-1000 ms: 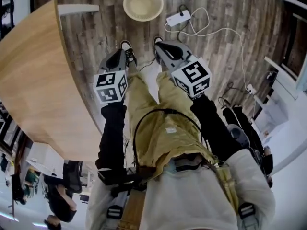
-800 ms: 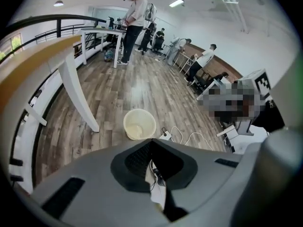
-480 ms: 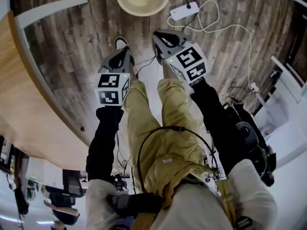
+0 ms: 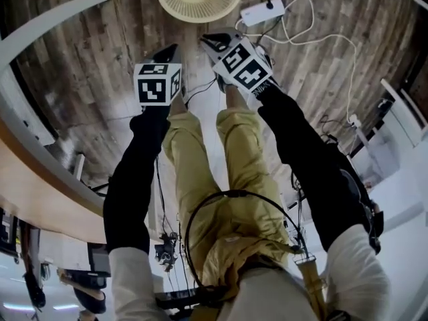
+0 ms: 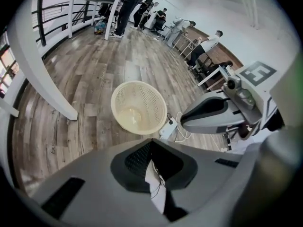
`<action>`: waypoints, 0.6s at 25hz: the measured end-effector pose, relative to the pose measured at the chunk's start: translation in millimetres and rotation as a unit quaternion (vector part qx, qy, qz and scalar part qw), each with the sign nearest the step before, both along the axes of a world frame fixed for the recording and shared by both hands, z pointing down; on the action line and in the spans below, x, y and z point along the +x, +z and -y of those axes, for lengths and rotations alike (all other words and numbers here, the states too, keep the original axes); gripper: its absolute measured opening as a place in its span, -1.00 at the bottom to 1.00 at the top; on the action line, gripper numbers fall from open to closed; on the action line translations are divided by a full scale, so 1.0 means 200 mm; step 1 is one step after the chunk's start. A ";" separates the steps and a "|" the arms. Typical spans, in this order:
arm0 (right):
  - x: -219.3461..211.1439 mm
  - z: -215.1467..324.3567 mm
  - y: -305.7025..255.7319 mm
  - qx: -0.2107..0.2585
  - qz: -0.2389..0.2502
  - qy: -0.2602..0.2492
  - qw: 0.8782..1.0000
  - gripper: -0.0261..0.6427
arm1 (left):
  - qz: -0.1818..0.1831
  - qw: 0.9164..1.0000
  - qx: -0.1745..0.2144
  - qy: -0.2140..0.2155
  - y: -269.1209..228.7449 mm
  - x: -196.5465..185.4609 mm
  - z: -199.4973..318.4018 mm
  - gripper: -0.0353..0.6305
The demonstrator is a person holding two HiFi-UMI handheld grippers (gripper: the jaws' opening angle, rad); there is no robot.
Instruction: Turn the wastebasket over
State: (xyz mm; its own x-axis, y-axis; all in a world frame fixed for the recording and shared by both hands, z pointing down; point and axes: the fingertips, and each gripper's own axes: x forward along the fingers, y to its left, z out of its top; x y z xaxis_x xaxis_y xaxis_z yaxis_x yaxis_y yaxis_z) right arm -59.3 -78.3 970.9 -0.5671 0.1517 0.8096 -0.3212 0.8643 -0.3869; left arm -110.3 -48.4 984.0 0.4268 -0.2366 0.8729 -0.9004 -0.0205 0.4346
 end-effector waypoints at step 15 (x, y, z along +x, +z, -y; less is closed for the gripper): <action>0.07 0.10 0.33 -0.031 0.015 0.023 0.999 -0.85 | -0.058 0.969 -0.054 -0.232 0.79 -0.11 0.28 -0.36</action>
